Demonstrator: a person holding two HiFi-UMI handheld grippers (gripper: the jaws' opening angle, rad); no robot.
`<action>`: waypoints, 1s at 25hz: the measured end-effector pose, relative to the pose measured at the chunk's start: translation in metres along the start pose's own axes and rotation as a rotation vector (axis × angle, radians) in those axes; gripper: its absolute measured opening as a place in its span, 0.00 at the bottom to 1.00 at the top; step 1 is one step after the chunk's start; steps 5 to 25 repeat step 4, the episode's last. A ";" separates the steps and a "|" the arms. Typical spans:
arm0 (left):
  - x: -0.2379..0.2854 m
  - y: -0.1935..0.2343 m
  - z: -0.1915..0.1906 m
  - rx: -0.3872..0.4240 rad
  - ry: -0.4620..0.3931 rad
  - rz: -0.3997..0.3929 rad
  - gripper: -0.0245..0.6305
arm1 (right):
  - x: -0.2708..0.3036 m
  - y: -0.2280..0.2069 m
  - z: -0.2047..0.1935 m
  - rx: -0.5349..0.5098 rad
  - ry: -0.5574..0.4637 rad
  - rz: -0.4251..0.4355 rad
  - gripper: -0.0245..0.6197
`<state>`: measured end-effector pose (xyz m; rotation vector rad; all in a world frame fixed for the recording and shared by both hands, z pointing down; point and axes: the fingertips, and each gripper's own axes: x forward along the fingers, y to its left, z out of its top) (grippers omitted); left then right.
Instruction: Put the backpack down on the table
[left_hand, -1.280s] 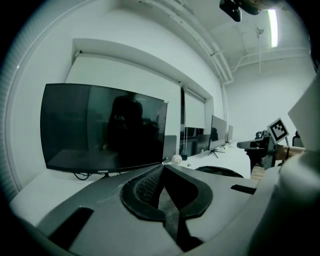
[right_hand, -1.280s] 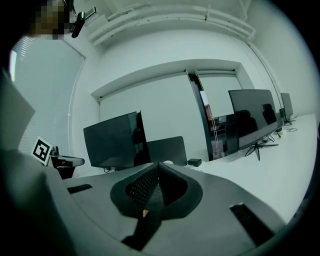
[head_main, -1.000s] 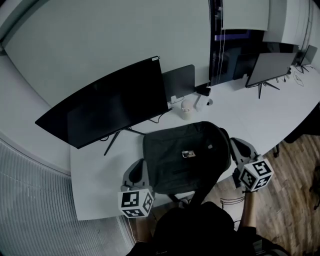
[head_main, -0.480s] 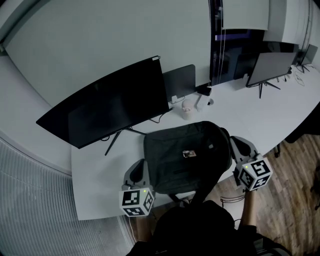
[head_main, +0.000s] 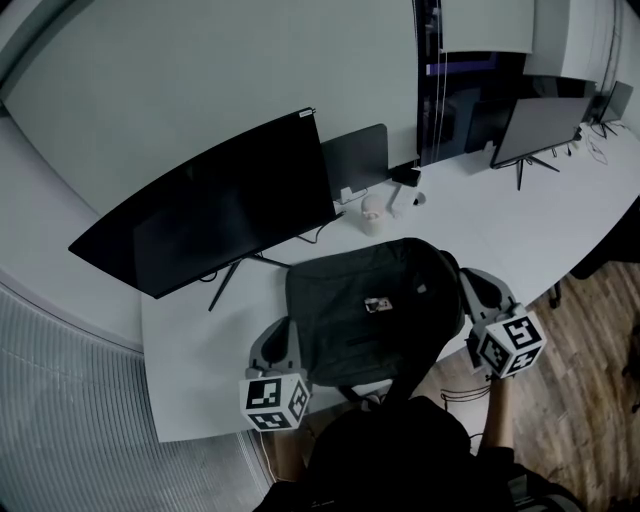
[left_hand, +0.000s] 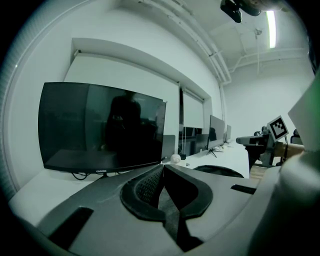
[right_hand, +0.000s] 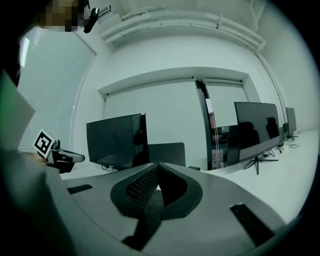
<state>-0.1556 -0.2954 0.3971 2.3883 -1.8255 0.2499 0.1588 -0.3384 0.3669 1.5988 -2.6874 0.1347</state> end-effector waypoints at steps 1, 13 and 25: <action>0.001 0.001 0.000 0.001 0.000 0.000 0.06 | 0.000 0.000 0.001 0.000 -0.002 -0.001 0.06; 0.003 0.003 0.001 0.003 0.001 0.000 0.06 | 0.003 -0.002 0.003 0.001 -0.005 -0.005 0.06; 0.003 0.003 0.001 0.003 0.001 0.000 0.06 | 0.003 -0.002 0.003 0.001 -0.005 -0.005 0.06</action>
